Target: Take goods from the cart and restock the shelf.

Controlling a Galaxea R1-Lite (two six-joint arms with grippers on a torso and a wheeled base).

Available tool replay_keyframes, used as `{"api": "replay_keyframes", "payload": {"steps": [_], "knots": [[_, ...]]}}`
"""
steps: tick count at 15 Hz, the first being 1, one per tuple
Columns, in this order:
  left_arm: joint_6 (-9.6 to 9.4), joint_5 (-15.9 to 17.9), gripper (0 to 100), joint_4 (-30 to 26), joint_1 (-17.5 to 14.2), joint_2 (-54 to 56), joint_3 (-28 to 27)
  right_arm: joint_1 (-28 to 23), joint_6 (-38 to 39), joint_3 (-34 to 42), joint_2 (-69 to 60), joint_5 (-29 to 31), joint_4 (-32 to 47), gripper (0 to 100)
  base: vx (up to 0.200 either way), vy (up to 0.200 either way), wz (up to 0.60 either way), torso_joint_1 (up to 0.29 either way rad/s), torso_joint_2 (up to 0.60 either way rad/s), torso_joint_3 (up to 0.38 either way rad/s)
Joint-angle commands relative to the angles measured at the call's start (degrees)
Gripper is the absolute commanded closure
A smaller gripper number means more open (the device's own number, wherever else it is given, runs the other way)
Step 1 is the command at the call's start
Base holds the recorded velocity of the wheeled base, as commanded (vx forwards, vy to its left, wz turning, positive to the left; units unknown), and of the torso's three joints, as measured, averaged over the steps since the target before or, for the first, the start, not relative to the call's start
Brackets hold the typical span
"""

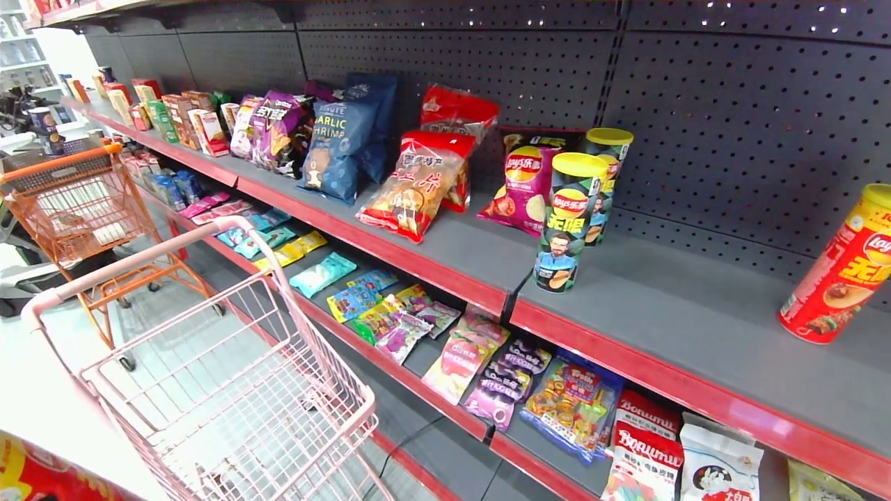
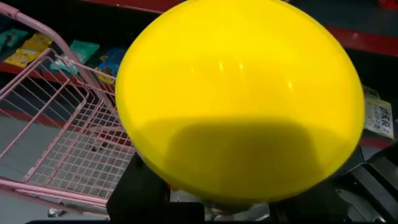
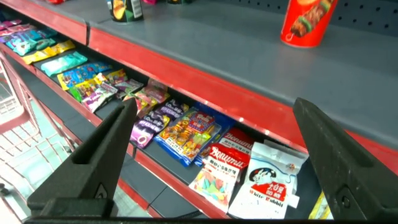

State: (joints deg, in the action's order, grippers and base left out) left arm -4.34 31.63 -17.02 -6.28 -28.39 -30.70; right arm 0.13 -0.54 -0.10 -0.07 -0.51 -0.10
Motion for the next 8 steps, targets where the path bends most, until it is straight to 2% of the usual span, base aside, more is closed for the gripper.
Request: {"api": "replay_keyframes", "payload": {"steps": [1,6,8], "knots": [[-0.05,0.01,100,0.06,-0.05,1.32,0.02,0.04,0.01,0.01,0.07,-0.02,0.01,0,0.000,0.000,0.00,0.154,-0.37,-0.207],[-0.93,-0.17,100,0.14,-0.05,1.32,-0.15,0.04,0.10,0.01,0.07,-0.02,0.01,0,0.000,0.000,0.00,0.166,-0.36,-0.205],[-2.08,-0.26,100,0.32,-0.05,1.06,-0.33,0.04,0.10,0.01,0.07,-0.02,0.01,0,0.000,0.000,0.00,0.156,-0.35,-0.203]]}}
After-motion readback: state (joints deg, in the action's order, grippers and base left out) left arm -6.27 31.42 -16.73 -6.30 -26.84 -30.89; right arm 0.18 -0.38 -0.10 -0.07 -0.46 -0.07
